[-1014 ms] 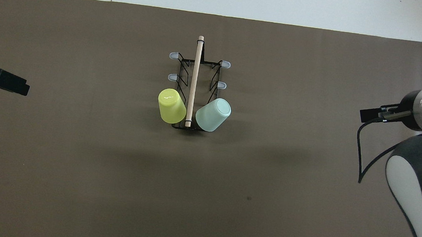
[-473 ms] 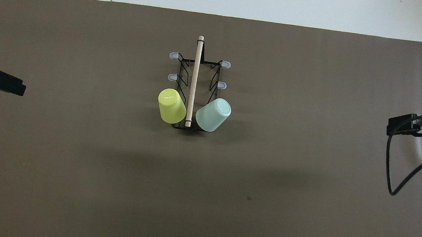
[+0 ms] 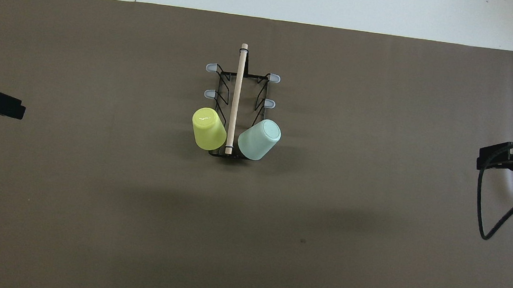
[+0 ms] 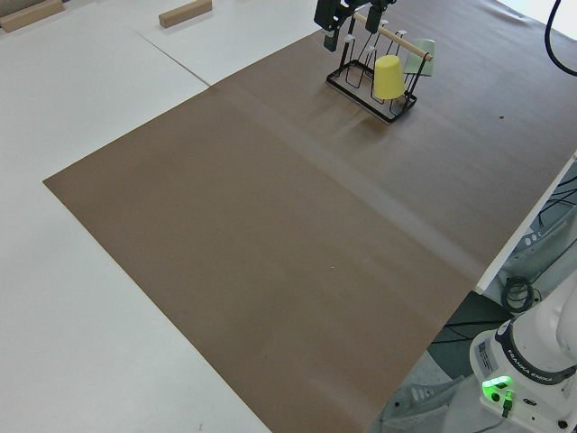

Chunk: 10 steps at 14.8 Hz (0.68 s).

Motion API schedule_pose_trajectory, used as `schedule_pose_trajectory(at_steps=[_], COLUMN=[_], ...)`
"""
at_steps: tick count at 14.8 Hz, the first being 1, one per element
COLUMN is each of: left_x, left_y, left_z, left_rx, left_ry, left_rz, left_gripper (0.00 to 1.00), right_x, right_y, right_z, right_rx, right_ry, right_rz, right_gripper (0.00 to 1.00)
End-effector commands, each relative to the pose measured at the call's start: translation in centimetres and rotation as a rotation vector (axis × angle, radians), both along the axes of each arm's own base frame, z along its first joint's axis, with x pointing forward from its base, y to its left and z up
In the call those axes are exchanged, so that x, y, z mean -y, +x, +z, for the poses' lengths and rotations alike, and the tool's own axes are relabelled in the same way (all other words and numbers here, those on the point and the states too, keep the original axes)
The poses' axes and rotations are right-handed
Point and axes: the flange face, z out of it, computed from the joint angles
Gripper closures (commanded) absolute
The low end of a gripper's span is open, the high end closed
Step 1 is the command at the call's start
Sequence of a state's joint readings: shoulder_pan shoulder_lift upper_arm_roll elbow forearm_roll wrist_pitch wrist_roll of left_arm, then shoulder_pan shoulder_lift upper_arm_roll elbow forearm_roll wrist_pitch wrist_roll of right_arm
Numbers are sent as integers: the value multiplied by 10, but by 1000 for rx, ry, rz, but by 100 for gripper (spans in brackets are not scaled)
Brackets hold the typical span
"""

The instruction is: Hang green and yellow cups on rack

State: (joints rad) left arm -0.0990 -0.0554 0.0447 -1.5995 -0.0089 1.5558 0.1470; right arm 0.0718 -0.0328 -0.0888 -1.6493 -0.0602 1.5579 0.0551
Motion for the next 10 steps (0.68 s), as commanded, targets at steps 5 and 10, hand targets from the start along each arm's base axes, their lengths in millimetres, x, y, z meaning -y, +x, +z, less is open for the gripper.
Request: schedule_pose_trajectory(at_steps=[5, 10], left_x=[1, 0], left_y=[-8, -8], left_z=[0, 0], left_rx=[15, 18], left_ry=[17, 16], left_rz=[7, 7], left_gripper=[0, 0], right_x=[-8, -17], right_y=[-4, -2], right_z=[2, 4], right_rx=[-11, 2], right_ry=[19, 16], right_rz=[18, 33], right_gripper=[0, 0])
